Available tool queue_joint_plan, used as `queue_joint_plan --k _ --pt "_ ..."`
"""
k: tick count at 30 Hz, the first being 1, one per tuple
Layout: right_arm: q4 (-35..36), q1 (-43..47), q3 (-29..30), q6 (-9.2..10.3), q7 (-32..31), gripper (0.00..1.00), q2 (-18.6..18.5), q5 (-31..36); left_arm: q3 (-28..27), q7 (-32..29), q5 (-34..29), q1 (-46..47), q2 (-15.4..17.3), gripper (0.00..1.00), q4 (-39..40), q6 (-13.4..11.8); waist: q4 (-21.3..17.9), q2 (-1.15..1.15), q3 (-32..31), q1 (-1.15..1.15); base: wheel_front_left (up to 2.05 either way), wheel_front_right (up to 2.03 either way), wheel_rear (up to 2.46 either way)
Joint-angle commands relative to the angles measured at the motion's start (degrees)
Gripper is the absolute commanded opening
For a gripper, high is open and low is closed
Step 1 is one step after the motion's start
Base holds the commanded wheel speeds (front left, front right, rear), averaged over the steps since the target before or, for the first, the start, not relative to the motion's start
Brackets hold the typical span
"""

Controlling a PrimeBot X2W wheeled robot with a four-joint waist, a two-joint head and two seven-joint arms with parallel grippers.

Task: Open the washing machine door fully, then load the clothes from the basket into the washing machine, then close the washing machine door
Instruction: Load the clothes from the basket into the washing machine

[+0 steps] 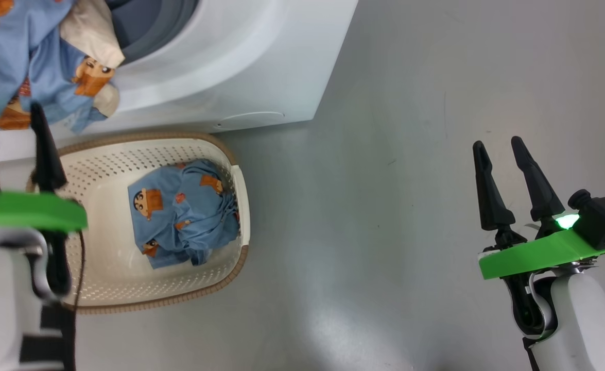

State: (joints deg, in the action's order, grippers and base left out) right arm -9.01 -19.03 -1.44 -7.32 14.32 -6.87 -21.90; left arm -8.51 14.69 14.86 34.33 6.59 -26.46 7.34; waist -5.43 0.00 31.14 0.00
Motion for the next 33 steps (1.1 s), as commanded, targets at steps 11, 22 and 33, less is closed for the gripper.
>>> queue_joint_plan --k 11,22,33 --pt "0.99 2.72 -0.83 -0.17 0.68 1.00 -1.16 -0.39 -1.70 0.30 -0.33 -16.35 -1.32 1.00 14.32 0.14 0.61 0.00 -1.95 0.00 0.00 0.00 0.00" --pt "0.90 2.90 -1.05 -0.17 0.68 1.00 -1.33 -0.56 -1.88 0.30 -0.34 -20.91 -3.11 1.00 19.07 0.14 0.39 0.00 -2.23 0.00 0.00 0.00 0.00" --pt "1.22 2.52 -0.67 -0.17 0.68 1.00 -1.12 -0.48 -1.17 0.30 -0.63 -18.57 -2.47 1.00 16.36 0.14 0.32 0.00 -1.45 0.00 0.00 0.00 0.00"
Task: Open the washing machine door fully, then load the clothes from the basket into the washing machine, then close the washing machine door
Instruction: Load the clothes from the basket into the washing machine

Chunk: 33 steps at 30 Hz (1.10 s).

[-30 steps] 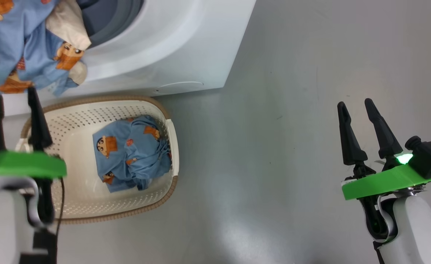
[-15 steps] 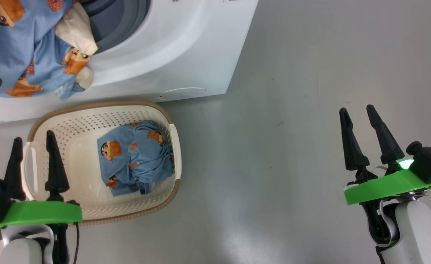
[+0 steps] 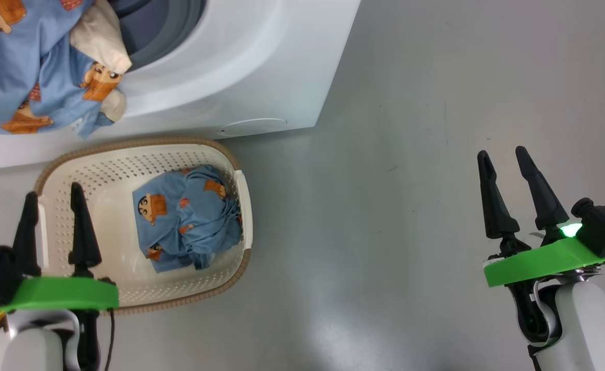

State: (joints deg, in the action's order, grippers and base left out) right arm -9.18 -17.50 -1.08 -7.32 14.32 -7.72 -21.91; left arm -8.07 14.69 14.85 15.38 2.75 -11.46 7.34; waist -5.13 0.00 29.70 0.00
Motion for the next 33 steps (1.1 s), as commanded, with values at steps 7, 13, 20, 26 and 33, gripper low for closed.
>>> queue_joint_plan --k 7,13,20,26,33 --pt "1.69 0.64 -0.89 -0.17 0.68 1.00 0.05 -0.35 0.08 0.30 -0.83 5.44 3.25 1.00 -3.87 0.14 0.33 0.00 0.85 0.00 0.00 0.00 0.00" --pt "2.01 -0.12 -1.08 -0.17 0.68 1.00 0.14 -0.33 1.42 0.30 -1.83 12.42 5.72 1.00 -10.64 0.14 0.14 0.00 2.21 0.00 0.00 0.00 0.00" --pt "2.29 -1.09 -1.59 -0.17 0.68 1.00 0.57 -0.26 4.20 0.30 -3.29 21.00 8.25 1.00 -19.81 0.14 -0.68 0.00 4.04 0.00 0.00 0.00 0.00" --pt "2.45 -1.52 -1.67 -0.17 0.68 1.00 0.82 -0.31 5.71 0.30 -4.62 25.35 9.56 1.00 -25.06 0.14 -1.46 0.00 5.06 0.00 0.00 0.00 0.00" --pt "2.65 -1.89 -1.64 -0.17 0.68 1.00 1.04 -0.14 3.81 0.30 -6.60 29.50 9.85 1.00 -29.08 -0.75 -1.96 0.00 5.96 0.00 0.00 0.00 0.00"
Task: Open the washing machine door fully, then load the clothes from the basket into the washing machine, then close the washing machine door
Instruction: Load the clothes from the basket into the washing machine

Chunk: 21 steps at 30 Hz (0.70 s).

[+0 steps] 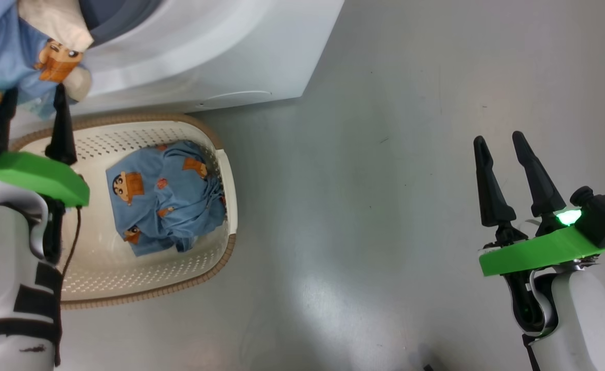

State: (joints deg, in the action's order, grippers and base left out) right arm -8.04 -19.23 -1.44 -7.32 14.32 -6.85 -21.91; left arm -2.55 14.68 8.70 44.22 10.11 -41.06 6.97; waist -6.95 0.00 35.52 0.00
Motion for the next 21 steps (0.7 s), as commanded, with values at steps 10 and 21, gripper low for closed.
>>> queue_joint_plan --k 10,21 --pt "1.45 -0.26 -1.73 -0.17 0.68 1.00 0.20 -0.14 -4.09 0.32 -1.10 3.86 1.67 1.00 -2.37 -0.80 -0.47 0.00 0.28 0.00 0.00 0.00 0.00" --pt "1.37 -0.14 -1.65 -0.17 0.68 1.00 0.35 -0.14 -6.54 0.32 0.26 5.19 0.65 0.00 -1.93 0.11 -0.18 0.00 0.15 0.00 0.00 0.00 0.00"
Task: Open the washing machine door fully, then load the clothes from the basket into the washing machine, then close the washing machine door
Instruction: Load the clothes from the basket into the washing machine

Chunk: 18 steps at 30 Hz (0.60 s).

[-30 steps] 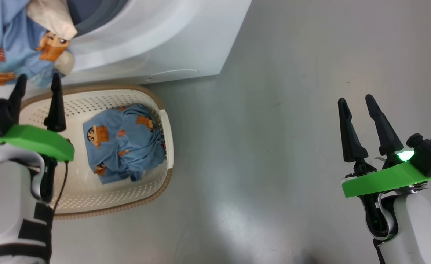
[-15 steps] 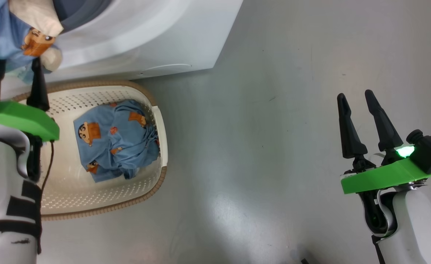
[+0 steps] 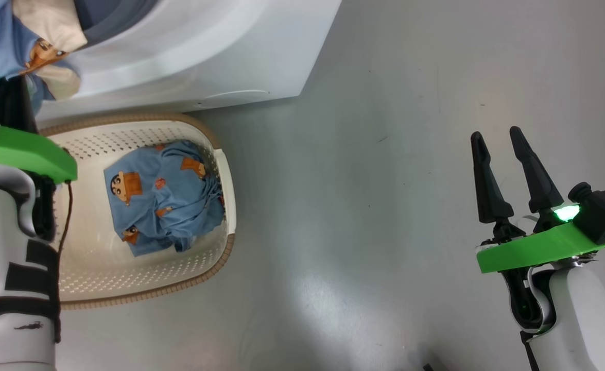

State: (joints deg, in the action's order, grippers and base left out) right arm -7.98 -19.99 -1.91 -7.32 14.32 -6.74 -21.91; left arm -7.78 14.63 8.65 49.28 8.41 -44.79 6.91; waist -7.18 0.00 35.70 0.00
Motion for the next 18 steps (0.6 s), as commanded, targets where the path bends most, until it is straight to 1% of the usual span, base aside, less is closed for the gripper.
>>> queue_joint_plan --k 1,8,11,14,18 --pt "1.31 0.62 -1.15 -0.17 0.68 1.00 0.28 -0.12 -1.59 0.37 0.62 0.01 2.17 0.00 2.38 0.25 0.12 0.00 -0.08 0.00 0.00 0.00 0.00" --pt "1.24 0.81 -1.27 -0.17 0.68 1.00 0.72 -0.12 -3.90 0.37 2.42 -1.80 0.08 0.00 10.01 0.52 0.91 0.00 -0.26 0.00 0.00 0.00 0.00" --pt "1.27 0.72 -1.38 -0.17 0.68 1.00 0.84 -0.10 -3.62 0.37 2.66 -2.15 -0.49 0.00 13.07 0.55 1.09 0.00 -0.16 0.00 0.00 0.00 0.00" --pt "1.30 0.55 -1.53 -0.17 0.68 1.00 0.93 -0.13 -2.48 0.37 2.95 -1.30 0.11 0.00 14.00 0.56 1.04 0.00 -0.01 0.00 0.00 0.00 0.00" --pt "1.25 0.15 -2.04 -0.17 0.68 1.00 1.10 -0.31 -1.72 0.37 4.08 2.70 2.04 0.00 11.82 0.57 0.45 0.00 0.24 0.00 0.00 0.00 0.00"
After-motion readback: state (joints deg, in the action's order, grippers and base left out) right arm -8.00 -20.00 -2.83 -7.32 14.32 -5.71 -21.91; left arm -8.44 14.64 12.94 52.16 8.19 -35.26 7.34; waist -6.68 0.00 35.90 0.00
